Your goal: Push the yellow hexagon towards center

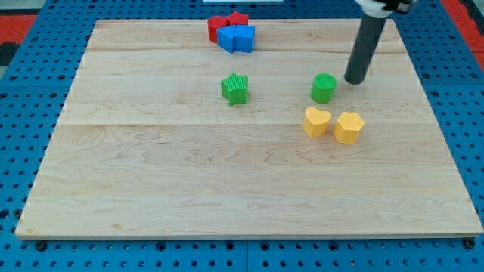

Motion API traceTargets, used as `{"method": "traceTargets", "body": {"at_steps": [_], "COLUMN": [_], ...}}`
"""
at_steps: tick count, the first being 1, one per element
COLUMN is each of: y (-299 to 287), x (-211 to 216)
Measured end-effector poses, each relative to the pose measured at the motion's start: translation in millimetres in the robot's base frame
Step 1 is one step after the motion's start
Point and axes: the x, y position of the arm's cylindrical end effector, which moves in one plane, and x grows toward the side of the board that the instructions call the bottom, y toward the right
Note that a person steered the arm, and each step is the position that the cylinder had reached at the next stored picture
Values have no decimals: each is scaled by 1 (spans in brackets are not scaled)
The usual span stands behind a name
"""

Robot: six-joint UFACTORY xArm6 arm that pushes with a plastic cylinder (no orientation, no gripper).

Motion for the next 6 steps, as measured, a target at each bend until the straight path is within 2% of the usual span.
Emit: {"method": "traceTargets", "body": {"at_steps": [2, 3, 4, 5, 6], "y": [-86, -29, 32, 39, -13], "x": [15, 18, 49, 87, 99]}}
